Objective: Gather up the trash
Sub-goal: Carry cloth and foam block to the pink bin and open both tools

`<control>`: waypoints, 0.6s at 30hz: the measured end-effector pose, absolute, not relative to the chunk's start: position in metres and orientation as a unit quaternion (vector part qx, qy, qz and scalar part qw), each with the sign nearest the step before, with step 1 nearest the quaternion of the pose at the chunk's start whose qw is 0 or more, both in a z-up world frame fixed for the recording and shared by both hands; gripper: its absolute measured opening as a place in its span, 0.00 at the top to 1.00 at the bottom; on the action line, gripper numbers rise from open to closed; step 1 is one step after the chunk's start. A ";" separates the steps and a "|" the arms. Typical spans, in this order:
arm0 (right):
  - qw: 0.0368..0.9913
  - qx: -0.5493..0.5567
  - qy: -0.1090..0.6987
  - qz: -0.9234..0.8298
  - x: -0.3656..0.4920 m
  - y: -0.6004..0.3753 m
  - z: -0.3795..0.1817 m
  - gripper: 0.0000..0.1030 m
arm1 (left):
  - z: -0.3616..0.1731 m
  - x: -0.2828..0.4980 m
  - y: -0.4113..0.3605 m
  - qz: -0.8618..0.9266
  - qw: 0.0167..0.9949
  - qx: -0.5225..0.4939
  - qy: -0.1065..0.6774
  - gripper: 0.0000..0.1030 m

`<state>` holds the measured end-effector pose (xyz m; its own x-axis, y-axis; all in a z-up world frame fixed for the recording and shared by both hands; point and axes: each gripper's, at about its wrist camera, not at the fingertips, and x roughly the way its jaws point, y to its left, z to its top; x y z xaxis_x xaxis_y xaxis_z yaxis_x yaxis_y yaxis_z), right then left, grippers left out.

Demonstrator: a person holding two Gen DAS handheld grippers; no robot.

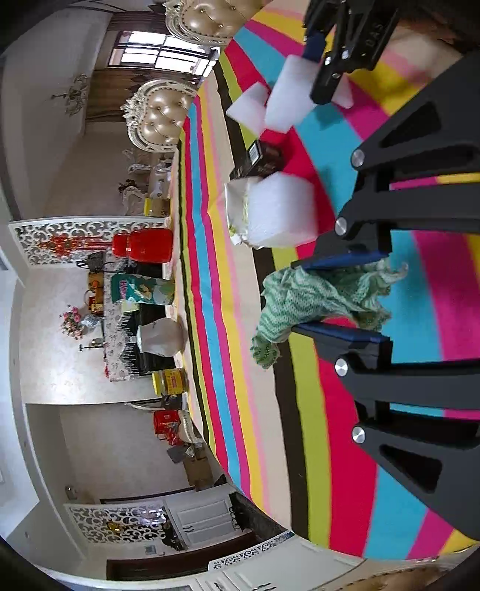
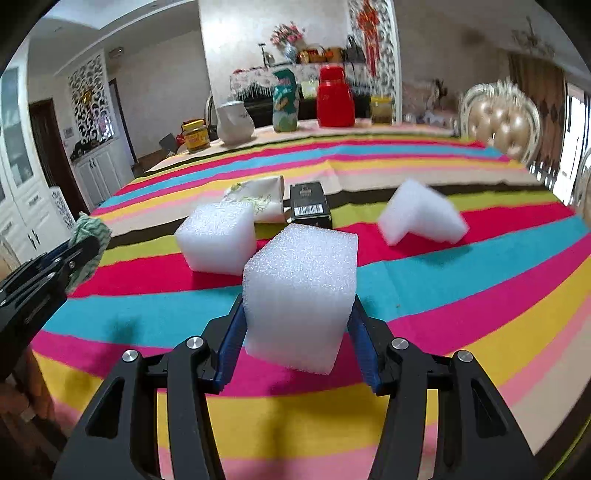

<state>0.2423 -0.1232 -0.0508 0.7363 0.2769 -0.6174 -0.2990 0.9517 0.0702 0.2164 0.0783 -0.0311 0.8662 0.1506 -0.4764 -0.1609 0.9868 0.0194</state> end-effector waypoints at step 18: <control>0.957 -0.008 0.248 0.152 0.111 -0.211 -0.012 0.50 | -0.012 0.112 -0.027 -0.048 0.980 -0.012 0.194 0.72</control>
